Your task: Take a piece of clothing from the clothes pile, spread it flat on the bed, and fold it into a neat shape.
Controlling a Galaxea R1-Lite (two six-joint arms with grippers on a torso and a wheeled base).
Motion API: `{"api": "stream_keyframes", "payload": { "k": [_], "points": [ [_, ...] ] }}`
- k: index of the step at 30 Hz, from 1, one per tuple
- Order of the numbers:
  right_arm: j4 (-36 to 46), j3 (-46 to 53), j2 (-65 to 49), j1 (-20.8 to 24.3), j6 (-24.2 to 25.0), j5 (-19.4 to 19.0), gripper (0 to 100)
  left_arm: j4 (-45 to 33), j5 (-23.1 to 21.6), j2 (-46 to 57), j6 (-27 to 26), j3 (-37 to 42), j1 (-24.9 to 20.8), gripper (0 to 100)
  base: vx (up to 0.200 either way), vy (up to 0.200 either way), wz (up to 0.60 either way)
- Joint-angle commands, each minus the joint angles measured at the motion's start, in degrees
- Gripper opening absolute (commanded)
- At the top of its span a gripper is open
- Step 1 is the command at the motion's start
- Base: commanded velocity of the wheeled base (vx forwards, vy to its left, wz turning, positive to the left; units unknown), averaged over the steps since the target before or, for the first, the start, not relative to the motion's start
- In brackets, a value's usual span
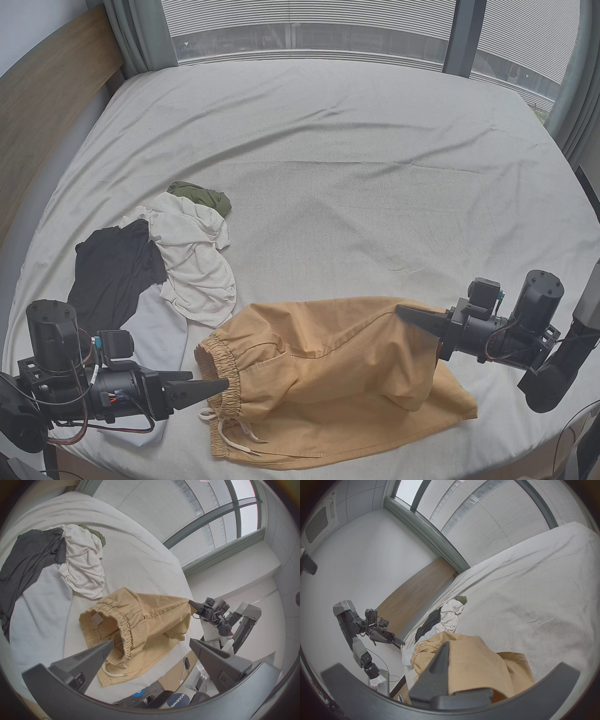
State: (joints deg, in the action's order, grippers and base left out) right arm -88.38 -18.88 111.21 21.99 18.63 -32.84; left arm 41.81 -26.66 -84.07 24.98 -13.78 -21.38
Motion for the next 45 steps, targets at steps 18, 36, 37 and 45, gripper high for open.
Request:
{"api": "stream_keyframes", "payload": {
  "k": [18, 36, 37, 45],
  "points": [
    [0.0, -0.2, 0.1, 0.1, 0.0, 0.1, 0, 10.5, -0.1, -14.5, 1.2, 0.6, -0.3, 100, 0.0, 0.0, 0.0],
    [0.0, -0.5, -0.2, -1.3, 0.1, -0.2, 0, 41.1, 4.5, -35.4, 7.4, 0.6, -6.1, 100, 0.0, 0.0, 0.0],
    [0.0, -0.6, -0.2, -1.3, 0.1, -0.2, 0, 41.9, 4.6, -35.8, 7.6, 0.7, -6.1, 100, 0.0, 0.0, 0.0],
    [0.0, -0.6, -0.3, -1.4, 0.1, -0.2, 0, 46.3, 4.9, -38.3, 8.6, 0.7, -6.1, 100, 0.0, 0.0, 0.0]
  ]
}}
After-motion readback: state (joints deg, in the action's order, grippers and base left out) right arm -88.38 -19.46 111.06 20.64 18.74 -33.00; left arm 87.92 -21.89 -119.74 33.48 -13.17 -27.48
